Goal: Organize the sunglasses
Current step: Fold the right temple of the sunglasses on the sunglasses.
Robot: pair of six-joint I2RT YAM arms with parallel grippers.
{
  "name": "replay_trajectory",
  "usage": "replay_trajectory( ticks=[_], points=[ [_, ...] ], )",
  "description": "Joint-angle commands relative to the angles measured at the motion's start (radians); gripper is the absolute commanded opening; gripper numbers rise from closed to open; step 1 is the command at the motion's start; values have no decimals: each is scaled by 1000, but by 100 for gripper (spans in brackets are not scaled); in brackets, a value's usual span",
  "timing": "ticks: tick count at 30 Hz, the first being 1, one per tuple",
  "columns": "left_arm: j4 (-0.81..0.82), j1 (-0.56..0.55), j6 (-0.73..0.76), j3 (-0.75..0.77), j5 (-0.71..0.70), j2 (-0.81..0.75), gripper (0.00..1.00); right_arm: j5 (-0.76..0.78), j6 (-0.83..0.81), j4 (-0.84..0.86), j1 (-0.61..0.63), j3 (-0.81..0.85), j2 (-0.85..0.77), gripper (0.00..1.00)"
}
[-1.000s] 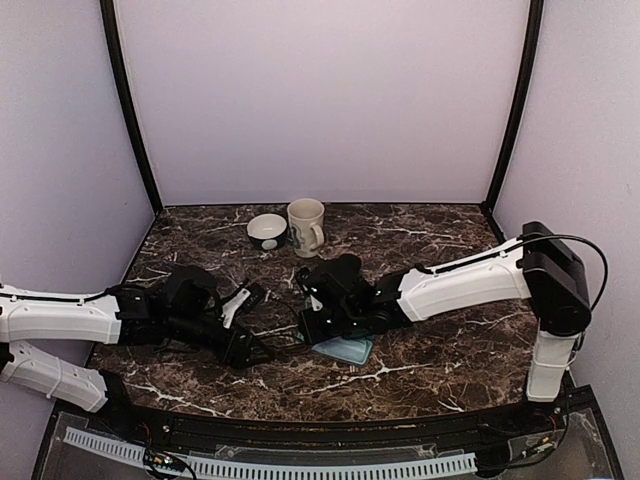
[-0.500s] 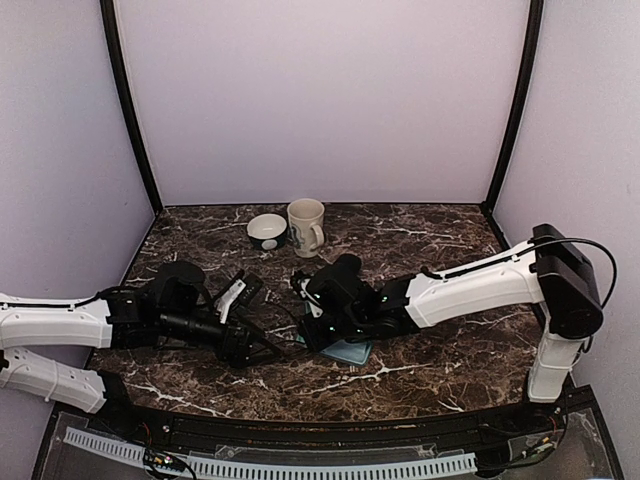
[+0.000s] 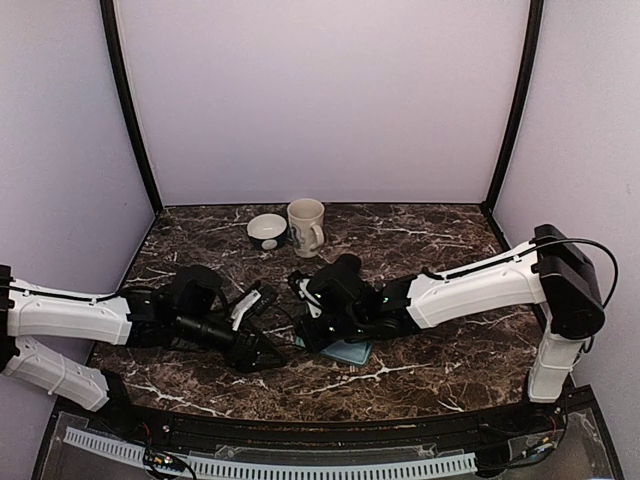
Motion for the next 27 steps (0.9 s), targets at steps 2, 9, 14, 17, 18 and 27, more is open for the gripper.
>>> replay_trajectory(
  ticks=[2,9,14,17,18,27],
  points=[
    [3,-24,51,46,62,13,62,-22,3,45,8,-11,-29,0],
    [-73,-61,108,91,53,47,61,-57,-4,39,8,-11,-24,0],
    [-104,-68,104,108,-41,46,68,-60,-16,37,9,-33,-30,0],
    [-91,-68,71,102,-114,12,79,-59,-31,48,8,-62,-40,0],
    [-81,-68,57,98,-136,1,83,-59,-34,56,9,-74,-45,0],
    [-62,-67,-124,74,-146,-37,99,37,-44,116,13,-158,-104,0]
  ],
)
